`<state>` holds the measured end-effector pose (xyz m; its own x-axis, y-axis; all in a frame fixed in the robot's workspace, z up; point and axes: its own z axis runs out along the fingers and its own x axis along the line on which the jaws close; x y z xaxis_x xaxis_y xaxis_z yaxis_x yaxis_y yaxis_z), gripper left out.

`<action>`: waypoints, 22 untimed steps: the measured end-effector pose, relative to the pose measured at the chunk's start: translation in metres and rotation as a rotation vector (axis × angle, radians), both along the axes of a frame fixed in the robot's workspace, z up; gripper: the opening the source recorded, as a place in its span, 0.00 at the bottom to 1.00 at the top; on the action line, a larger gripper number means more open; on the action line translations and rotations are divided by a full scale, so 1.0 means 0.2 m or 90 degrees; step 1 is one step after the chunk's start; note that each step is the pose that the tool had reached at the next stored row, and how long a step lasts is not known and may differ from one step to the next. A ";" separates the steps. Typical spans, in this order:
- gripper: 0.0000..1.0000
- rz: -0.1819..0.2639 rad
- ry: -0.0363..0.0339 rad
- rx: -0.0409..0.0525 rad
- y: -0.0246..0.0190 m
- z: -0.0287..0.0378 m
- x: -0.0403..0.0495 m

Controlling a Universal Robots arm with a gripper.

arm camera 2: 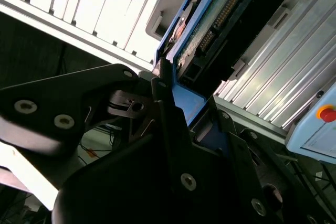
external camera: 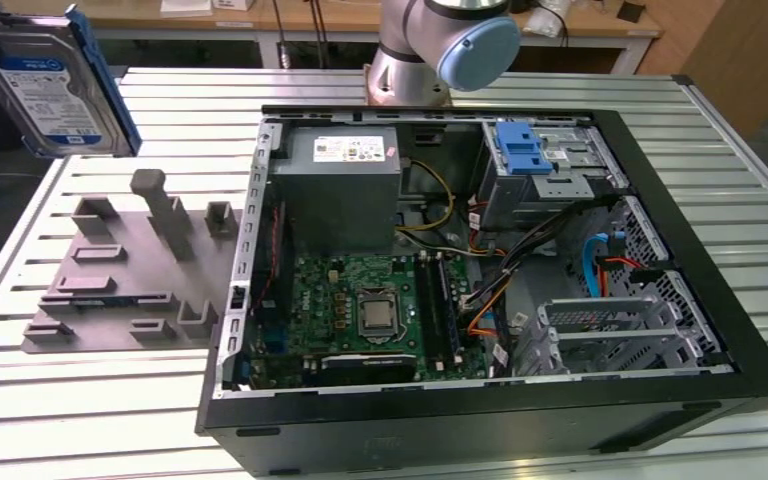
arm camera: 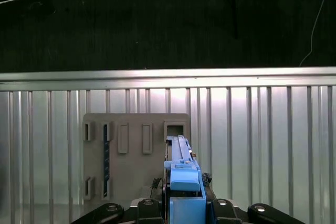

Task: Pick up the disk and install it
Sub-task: 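Pick up the disk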

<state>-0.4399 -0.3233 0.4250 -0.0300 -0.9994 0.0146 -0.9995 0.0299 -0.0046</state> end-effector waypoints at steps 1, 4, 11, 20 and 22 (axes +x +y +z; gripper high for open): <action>0.36 0.000 0.0000 0.0000 0.000 0.005 0.000; 0.36 0.000 0.0000 0.0000 0.000 0.021 0.000; 0.36 0.000 0.0000 0.0000 0.000 0.062 0.000; 0.36 0.000 0.0000 0.0000 0.000 0.119 0.000; 0.36 0.000 0.0000 0.0000 0.000 0.133 0.000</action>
